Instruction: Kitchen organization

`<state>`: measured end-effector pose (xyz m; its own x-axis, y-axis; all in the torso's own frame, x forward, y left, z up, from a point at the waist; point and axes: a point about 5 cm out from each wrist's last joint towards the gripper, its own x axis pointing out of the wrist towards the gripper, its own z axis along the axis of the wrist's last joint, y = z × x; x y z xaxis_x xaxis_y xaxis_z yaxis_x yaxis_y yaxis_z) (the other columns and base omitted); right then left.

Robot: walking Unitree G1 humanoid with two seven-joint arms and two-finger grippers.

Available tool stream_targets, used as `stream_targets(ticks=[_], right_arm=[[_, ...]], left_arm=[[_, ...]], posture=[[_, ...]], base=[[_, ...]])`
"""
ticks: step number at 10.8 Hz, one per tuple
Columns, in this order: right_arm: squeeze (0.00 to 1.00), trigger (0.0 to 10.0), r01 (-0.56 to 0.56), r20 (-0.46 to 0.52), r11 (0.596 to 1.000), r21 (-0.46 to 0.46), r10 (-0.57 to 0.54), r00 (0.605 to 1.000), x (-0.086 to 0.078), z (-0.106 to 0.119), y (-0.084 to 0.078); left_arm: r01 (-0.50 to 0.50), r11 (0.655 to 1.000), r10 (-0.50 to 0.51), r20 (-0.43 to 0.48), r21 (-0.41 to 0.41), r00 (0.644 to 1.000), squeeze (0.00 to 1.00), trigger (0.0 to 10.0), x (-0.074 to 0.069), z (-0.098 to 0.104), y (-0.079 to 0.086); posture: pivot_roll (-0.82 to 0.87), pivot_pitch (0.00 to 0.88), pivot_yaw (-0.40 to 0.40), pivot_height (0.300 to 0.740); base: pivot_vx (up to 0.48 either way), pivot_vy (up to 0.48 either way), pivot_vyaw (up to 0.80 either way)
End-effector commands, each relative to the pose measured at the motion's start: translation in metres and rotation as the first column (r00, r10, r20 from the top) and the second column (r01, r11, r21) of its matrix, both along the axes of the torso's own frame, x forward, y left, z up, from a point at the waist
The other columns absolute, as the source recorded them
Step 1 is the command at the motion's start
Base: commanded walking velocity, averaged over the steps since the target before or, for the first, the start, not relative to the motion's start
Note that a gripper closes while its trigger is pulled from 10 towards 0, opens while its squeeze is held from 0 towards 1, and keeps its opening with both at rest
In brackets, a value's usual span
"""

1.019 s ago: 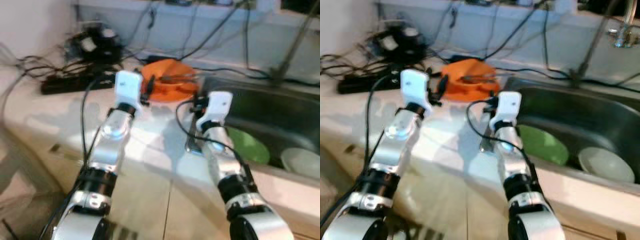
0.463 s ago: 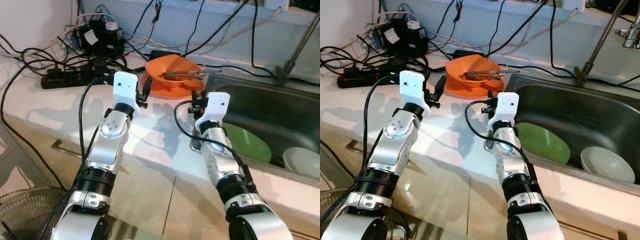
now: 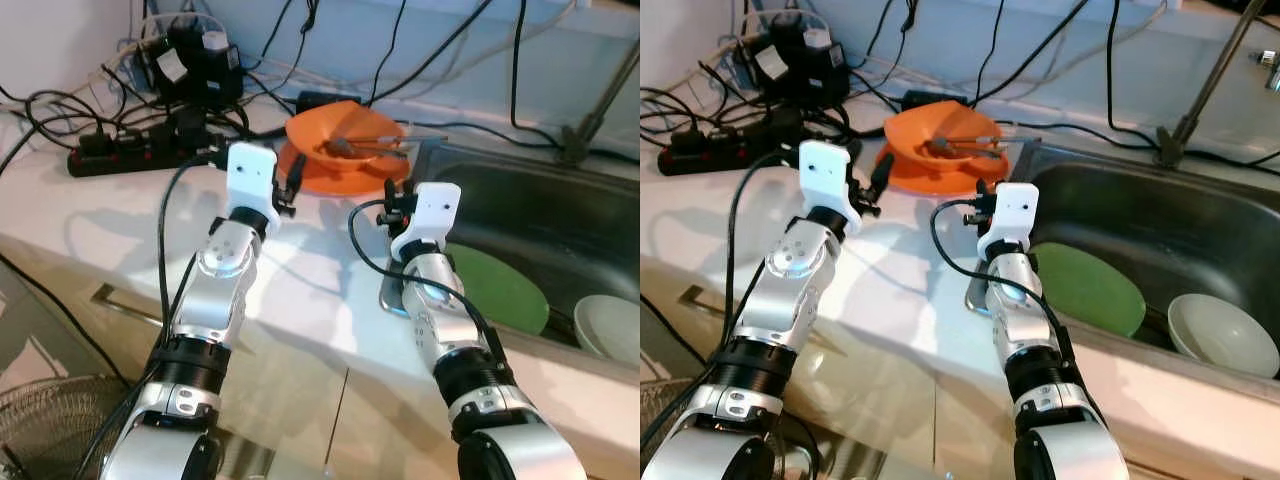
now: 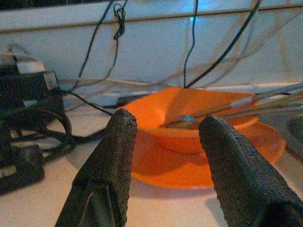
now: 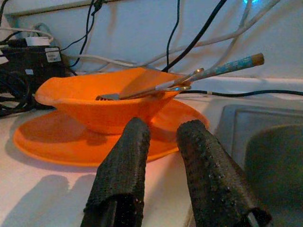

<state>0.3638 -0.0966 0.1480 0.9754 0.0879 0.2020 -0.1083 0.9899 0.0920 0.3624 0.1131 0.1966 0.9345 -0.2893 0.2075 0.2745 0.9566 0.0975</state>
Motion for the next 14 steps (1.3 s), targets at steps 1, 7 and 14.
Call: stream_targets(ticks=[1,7,14], right_arm=[[0.0,10.0,0.003,0.009,1.0,-0.004,-0.003,1.0,0.001,0.003,0.0],[0.0,10.0,0.007,0.003,1.0,-0.001,-0.007,1.0,-0.002,-0.001,0.002],[0.0,10.0,0.049,0.009,0.999,0.019,-0.049,0.999,-0.029,-0.01,0.001]], left_arm=[[0.03,0.999,-0.031,-0.037,-0.023,0.999,0.0,10.0,0.0,-0.002,0.002],[0.141,0.989,-0.15,-0.242,-0.053,0.959,0.0,10.0,0.021,-0.003,0.016],[0.173,0.984,-0.154,-0.299,0.04,0.942,0.0,10.0,0.047,0.008,0.005]], posture=[[0.2,0.0,-0.012,0.74],[0.19,0.0,0.009,0.74],[0.07,0.04,0.085,0.74]], base=[[0.0,0.0,0.0],[0.0,0.0,0.0],[0.0,0.0,0.0]])
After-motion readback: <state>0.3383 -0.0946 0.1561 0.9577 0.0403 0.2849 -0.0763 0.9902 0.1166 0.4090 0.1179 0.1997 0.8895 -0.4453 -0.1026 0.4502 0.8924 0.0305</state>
